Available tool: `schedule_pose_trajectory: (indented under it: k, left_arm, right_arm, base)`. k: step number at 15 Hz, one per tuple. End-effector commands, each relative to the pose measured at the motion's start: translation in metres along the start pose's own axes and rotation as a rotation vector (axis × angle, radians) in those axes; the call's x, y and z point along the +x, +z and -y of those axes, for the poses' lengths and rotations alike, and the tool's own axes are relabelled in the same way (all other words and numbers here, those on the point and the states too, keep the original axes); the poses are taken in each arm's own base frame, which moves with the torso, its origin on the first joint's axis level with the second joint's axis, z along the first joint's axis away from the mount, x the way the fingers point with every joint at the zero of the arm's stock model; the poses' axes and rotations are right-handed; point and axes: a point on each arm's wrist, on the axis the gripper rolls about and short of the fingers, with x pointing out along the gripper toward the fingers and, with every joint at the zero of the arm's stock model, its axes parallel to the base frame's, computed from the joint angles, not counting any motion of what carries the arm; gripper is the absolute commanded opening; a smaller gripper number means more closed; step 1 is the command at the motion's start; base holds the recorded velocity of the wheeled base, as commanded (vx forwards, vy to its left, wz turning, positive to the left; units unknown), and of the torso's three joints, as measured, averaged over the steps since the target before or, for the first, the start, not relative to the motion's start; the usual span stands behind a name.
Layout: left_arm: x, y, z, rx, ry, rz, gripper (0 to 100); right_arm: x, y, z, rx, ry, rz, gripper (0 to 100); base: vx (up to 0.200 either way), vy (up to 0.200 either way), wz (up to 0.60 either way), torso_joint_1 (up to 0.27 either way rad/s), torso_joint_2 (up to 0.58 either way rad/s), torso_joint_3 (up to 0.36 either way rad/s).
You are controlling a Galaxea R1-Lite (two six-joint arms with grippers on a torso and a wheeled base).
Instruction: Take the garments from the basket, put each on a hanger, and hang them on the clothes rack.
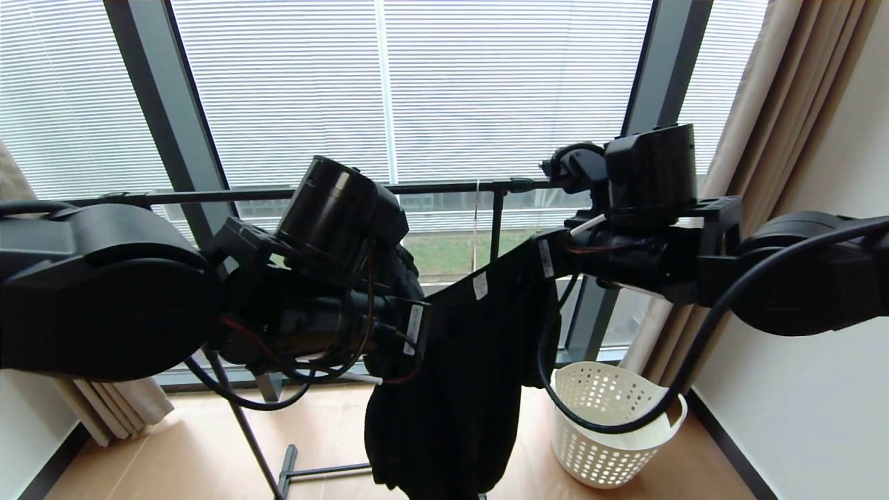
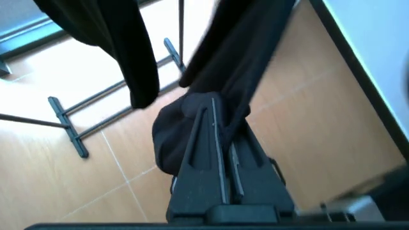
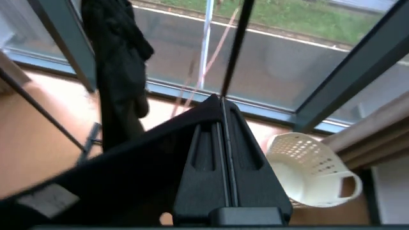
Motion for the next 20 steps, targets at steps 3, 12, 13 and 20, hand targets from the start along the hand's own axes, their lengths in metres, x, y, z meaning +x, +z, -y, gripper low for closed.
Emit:
schedule_pose_trajectory:
  k: [3,12,13,20]
  left_arm:
    - [0.027,0.022,0.008,-0.012,0.005,0.033,0]
    - [0.017,0.003,0.009,0.008,-0.017,0.020,100]
    - [0.017,0.002,0.010,0.004,-0.026,0.041,100]
    - [0.016,-0.008,0.007,0.006,-0.065,0.038,100]
  right_arm:
    - [-0.036,-0.013,0.000,-0.125,0.039,0.006,0]
    - [-0.021,-0.004,0.019,-0.090,-0.027,0.015,0]
    - [-0.021,-0.004,0.019,-0.090,-0.027,0.015,0]
    - [-0.017,0.000,0.041,-0.064,-0.088,0.020,0]
  base:
    - [0.000,0.000,0.00,0.000,0.00,0.000]
    - [0.000,0.000,0.00,0.000,0.00,0.000]
    - [0.000,0.000,0.00,0.000,0.00,0.000]
    - [0.000,0.000,0.00,0.000,0.00,0.000]
